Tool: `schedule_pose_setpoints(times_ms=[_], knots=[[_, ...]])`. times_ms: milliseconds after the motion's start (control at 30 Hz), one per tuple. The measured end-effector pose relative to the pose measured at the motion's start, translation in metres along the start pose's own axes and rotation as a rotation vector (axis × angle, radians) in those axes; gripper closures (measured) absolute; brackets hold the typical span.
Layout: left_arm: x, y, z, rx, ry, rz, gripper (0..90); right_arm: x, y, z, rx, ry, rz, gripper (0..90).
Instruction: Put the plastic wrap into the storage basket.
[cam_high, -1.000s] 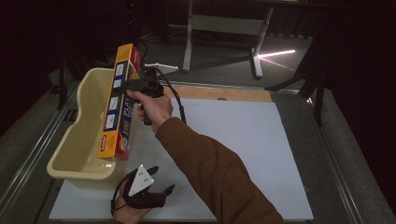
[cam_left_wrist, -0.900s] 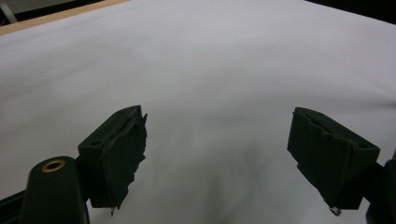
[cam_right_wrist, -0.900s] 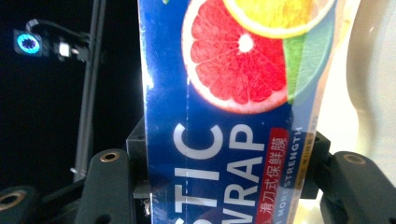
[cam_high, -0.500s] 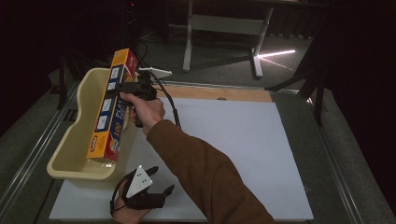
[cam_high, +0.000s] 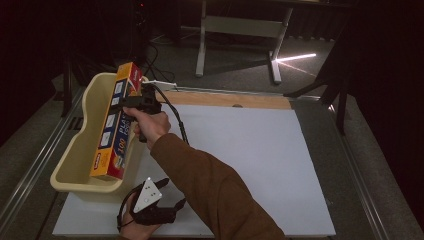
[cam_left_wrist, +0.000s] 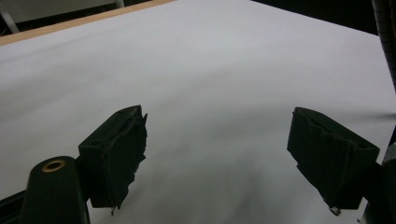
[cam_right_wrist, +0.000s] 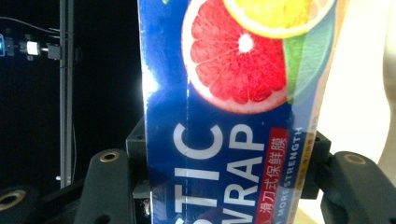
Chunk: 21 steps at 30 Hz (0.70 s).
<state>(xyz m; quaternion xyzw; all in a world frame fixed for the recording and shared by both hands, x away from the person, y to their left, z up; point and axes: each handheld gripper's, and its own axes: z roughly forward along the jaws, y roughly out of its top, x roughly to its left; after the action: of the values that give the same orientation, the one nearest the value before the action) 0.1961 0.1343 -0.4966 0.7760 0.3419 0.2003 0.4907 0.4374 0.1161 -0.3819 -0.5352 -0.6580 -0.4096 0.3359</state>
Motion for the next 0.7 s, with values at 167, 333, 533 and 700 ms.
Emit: schedule_pose_setpoints(times_ms=[167, 333, 533, 700], knots=[[0.001, 0.0, -0.001, 0.0, 0.006, 0.0, 19.1, -0.003, -0.001, 0.006, 0.01, -0.009, 0.009, 40.4], [0.002, 0.0, -0.002, -0.004, 0.005, -0.005, 19.1, -0.002, -0.001, 0.008, 0.005, -0.015, 0.006, 40.2], [0.001, 0.0, -0.002, -0.005, 0.004, -0.002, 19.2, -0.001, -0.004, 0.013, -0.01, -0.027, 0.007, 40.2], [0.002, 0.0, -0.002, -0.005, 0.004, -0.004, 19.1, -0.004, -0.007, 0.017, -0.006, -0.06, 0.014, 40.1]])
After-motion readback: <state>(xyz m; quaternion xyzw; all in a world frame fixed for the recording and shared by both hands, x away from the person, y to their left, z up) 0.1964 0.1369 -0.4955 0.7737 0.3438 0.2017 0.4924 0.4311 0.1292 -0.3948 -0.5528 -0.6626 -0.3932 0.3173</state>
